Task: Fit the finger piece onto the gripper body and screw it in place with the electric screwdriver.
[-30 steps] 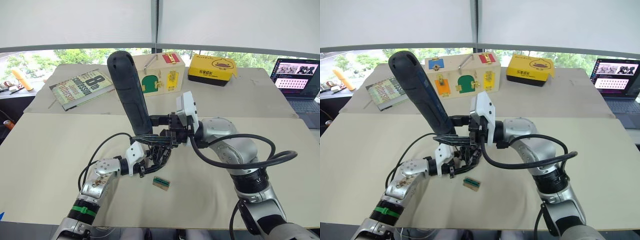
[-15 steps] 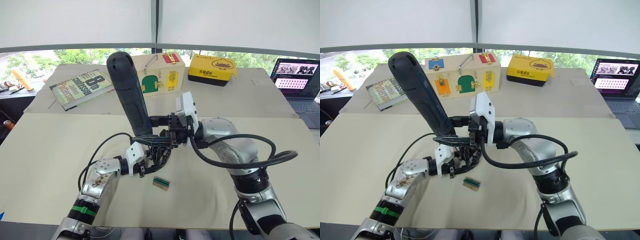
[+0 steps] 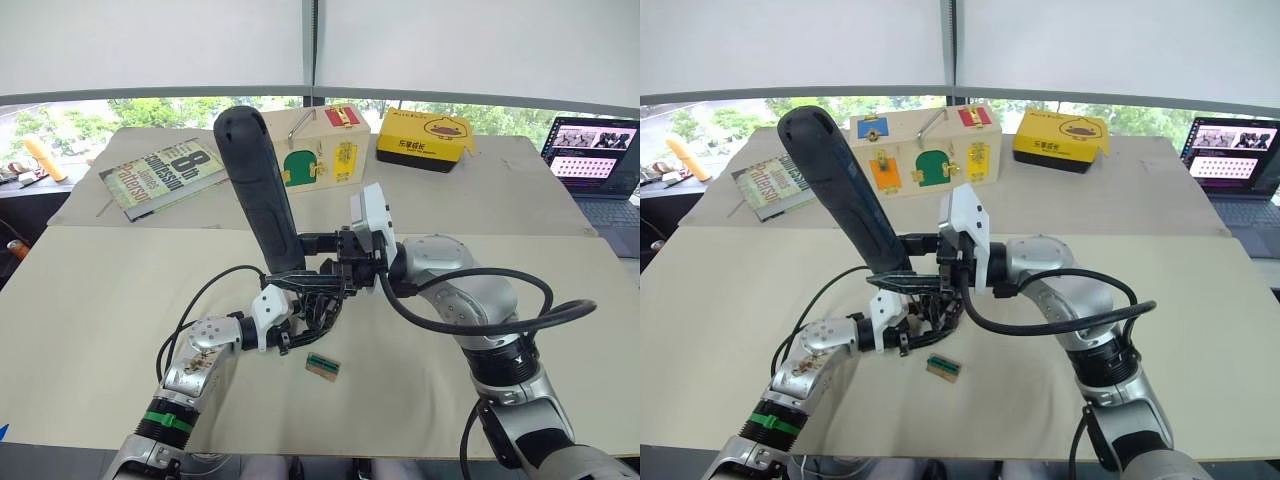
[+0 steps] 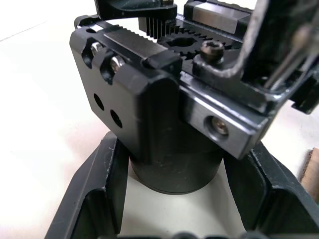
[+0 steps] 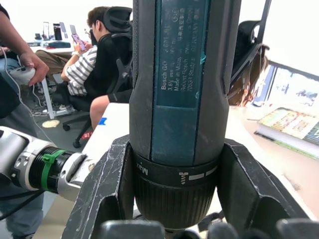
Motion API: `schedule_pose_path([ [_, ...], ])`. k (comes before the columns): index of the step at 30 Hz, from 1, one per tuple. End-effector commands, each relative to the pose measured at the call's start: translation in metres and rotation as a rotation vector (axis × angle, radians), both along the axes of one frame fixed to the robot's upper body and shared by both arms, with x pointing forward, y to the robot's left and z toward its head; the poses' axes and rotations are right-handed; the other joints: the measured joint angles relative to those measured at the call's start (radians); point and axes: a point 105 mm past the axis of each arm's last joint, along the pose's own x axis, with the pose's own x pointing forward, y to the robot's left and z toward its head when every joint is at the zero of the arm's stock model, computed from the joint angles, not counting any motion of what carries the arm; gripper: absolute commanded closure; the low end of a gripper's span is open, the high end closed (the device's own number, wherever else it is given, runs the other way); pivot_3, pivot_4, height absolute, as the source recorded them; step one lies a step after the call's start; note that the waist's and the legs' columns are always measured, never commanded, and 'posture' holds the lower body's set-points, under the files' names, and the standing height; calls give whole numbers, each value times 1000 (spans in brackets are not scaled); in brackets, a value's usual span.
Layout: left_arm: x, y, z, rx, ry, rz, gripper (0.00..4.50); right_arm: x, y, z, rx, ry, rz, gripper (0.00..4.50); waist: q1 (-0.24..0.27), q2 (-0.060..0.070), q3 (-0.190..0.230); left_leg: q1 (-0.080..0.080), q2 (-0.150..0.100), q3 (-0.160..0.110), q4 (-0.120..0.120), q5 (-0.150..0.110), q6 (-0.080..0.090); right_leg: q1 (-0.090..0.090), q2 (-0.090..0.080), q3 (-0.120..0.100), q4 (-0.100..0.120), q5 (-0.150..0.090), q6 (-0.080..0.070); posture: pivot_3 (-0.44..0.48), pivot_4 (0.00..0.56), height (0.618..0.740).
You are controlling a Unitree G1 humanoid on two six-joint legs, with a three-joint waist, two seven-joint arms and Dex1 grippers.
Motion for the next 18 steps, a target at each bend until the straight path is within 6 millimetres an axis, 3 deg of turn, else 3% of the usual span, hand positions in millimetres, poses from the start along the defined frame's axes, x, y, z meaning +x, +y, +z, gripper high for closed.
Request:
schedule_pose_path([
  [1,-8,3,-26,50,102,6,2225,-9,1,15,20,-56,40,2603,0,0,0,0,0,0,0,0,0,0,0,0,0,0,0,0,150,740],
  [18,-9,4,-27,50,107,12,2225,1,-3,8,72,-78,-18,2603,0,0,0,0,0,0,0,0,0,0,0,0,0,0,0,0,150,740],
])
